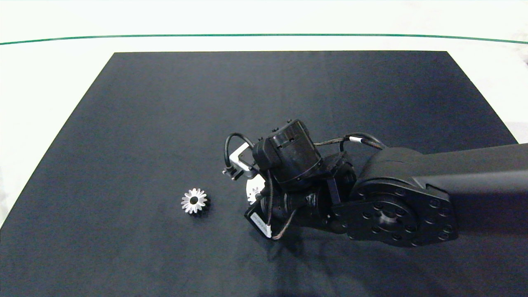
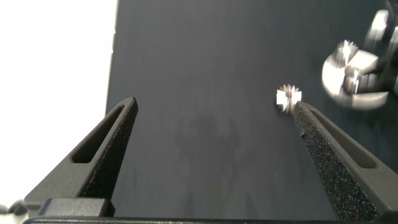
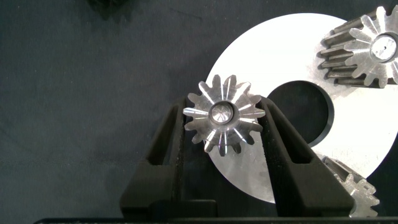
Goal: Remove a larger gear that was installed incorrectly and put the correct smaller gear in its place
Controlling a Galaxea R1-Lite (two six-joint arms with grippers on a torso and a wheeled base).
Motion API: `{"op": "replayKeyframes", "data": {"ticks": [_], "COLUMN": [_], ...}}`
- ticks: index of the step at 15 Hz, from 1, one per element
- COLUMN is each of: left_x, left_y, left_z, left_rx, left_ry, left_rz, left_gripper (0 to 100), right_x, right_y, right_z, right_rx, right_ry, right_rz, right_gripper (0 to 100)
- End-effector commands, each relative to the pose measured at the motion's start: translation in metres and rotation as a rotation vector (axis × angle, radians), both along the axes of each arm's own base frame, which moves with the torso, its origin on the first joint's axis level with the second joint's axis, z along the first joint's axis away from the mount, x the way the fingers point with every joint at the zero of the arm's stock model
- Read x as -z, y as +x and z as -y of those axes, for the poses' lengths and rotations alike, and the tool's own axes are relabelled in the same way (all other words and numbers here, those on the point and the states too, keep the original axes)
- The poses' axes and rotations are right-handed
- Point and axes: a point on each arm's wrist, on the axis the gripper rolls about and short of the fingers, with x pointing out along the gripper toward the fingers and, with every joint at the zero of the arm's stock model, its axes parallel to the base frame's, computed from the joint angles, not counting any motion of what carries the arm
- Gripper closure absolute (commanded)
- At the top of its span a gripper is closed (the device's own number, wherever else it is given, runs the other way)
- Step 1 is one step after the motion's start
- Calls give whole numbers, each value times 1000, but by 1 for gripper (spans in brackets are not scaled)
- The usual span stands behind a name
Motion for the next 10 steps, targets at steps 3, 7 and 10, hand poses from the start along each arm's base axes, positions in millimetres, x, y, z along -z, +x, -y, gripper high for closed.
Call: {"op": "replayKeyframes", "data": {"ticks": [3, 7, 10], "left_x": [8, 8, 9], "left_y": [2, 3, 4], "left_z": [0, 1, 1], "left_rx": [-1, -3, -6], "left_ry": [19, 16, 17], "left_rz": [-69, -75, -81], "left_gripper": [0, 0, 0], "right_x": [-3, -49, -93], "right_y": [-2, -14, -32], "right_z": [-2, 9, 35], "right_rx": [-5, 3, 29], "right_ry": [8, 131, 232], "right_rz": [5, 78, 151], "right_gripper": [0, 0, 0]}}
